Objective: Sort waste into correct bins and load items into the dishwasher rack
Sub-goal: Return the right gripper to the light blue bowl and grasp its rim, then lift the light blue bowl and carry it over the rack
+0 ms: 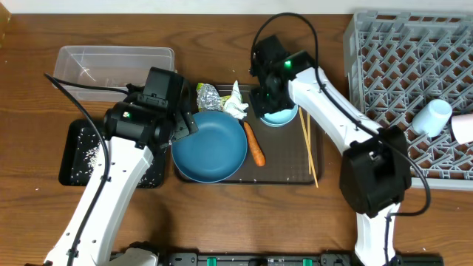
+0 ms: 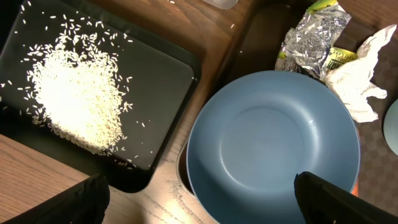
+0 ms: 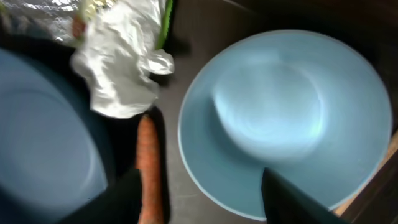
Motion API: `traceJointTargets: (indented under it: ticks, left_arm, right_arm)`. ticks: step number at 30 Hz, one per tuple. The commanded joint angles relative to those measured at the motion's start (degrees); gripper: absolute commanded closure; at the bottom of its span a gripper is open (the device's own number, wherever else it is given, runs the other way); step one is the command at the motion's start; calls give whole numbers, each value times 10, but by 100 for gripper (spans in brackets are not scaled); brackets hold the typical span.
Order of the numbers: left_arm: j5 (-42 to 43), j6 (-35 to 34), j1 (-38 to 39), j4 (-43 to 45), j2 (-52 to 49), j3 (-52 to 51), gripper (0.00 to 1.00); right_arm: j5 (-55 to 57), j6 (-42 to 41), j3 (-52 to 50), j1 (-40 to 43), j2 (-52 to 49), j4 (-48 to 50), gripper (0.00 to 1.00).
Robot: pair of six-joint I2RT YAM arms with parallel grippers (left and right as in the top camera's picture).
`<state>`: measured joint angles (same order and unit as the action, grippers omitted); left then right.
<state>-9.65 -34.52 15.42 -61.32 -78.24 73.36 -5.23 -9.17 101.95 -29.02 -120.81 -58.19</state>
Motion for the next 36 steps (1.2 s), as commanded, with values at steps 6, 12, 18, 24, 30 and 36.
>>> traceJointTargets:
  ticks: [6,12,18,24,30,36]
  left_arm:
    - [-11,2,-2,-2,1,3,2]
    - [-11,2,-2,-2,1,3,2]
    - [-12,2,-2,-2,1,3,2]
    - [-11,2,-2,-2,1,3,2]
    - [-11,2,-2,-2,1,3,2]
    - [-11,2,-2,-2,1,3,2]
  right_arm:
    - [37,-15,-4,-18,-41,2,50]
    - [40,-15,-5,-41,-65,13,49]
    - [74,-42,-5,-50,-75,15,49]
    - [74,-41,-5,-49,-76,16,55]
    - [74,-41,-5,-52,-82,19,60]
    - [74,-41,-5,-54,-85,20,62]
